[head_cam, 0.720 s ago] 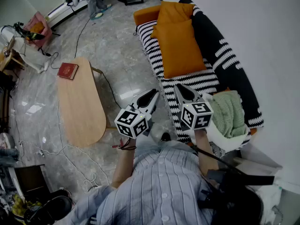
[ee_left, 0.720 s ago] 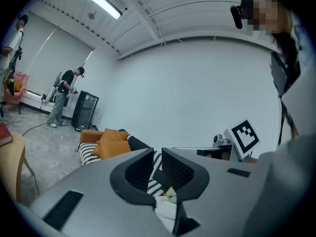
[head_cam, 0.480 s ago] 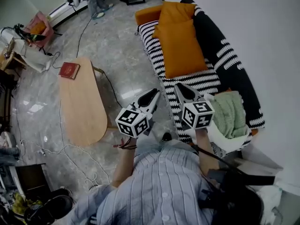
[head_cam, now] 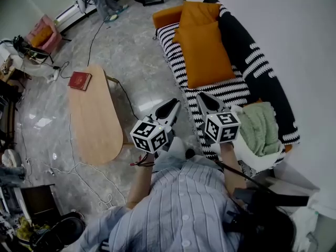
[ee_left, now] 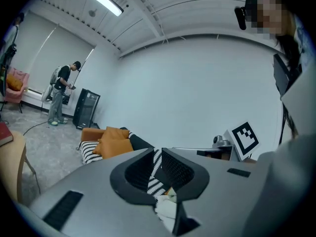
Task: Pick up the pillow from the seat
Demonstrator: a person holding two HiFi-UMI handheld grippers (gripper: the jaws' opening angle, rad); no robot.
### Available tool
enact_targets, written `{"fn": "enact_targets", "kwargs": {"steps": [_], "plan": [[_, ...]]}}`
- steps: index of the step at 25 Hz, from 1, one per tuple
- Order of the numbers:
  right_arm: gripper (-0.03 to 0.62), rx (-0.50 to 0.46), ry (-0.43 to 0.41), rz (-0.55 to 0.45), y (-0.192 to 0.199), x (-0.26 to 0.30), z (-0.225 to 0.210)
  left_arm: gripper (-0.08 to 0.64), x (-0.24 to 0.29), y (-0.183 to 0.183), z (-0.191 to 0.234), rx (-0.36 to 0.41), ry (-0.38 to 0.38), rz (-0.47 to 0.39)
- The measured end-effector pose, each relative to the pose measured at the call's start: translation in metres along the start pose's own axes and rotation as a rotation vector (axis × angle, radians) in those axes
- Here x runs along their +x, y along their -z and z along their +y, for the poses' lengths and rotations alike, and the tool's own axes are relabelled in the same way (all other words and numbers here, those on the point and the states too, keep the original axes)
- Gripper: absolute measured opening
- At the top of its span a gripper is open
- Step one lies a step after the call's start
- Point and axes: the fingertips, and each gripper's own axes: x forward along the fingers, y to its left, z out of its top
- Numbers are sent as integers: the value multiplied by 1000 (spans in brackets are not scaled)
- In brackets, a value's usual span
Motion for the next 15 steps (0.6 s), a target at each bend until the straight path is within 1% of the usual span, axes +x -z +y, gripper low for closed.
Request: {"fn": "enact_targets", "kwargs": {"steps": [6, 15], "plan": [[44, 10, 14, 25, 3, 16, -10, 41, 13, 0, 17, -18, 1, 15], [44, 42, 85, 42, -12, 61, -51, 41, 67, -10, 61, -41, 46, 56]]}}
